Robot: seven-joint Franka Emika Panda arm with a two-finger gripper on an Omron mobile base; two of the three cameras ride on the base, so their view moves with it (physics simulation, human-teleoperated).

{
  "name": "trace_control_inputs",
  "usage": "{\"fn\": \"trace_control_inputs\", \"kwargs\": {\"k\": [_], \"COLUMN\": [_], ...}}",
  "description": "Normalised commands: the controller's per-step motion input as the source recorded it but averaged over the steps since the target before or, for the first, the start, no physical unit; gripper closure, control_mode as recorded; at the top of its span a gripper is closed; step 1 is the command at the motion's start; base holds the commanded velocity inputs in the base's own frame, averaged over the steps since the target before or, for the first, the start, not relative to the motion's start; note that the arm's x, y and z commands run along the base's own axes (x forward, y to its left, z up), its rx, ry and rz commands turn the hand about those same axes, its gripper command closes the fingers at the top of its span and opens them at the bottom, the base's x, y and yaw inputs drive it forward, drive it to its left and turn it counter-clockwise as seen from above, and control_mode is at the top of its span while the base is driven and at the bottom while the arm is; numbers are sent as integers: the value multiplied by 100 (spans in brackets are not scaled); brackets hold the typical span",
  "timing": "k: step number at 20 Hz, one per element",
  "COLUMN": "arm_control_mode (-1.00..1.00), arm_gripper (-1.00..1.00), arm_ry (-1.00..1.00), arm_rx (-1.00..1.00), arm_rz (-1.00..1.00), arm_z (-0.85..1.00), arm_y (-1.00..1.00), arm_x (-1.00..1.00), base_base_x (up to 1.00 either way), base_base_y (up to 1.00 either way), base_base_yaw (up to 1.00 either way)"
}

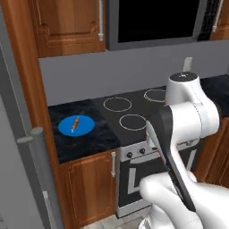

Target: Place the cold items (kiwi and pear) from the fridge in one tupperware on the dining counter. Place the warm items (hot dog and kebab skewer) in the stove area in another tupperware.

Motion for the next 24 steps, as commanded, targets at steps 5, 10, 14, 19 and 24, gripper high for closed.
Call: {"fn": "trace_control_inputs", "kwargs": {"k": [5,10,14,19,24], "arm_control_mode": [100,100,100,-100,-100], "arm_gripper": [-100,-100,-100,-100,-100], "arm_ry": [0,0,0,0,0], "arm_rx": [0,0,0,0,8], "arm_rz": [0,0,0,0,-1], "arm_z": [0,0,0,-22,-45], "arm_y": [0,0,0,32,73], "arm_x": [0,0,0,8,56], "base_base_x": [85,45,69,35,0], "base_base_y": [-4,15,30,29,0], "base_base_yaw": [55,13,0,0,0]}}
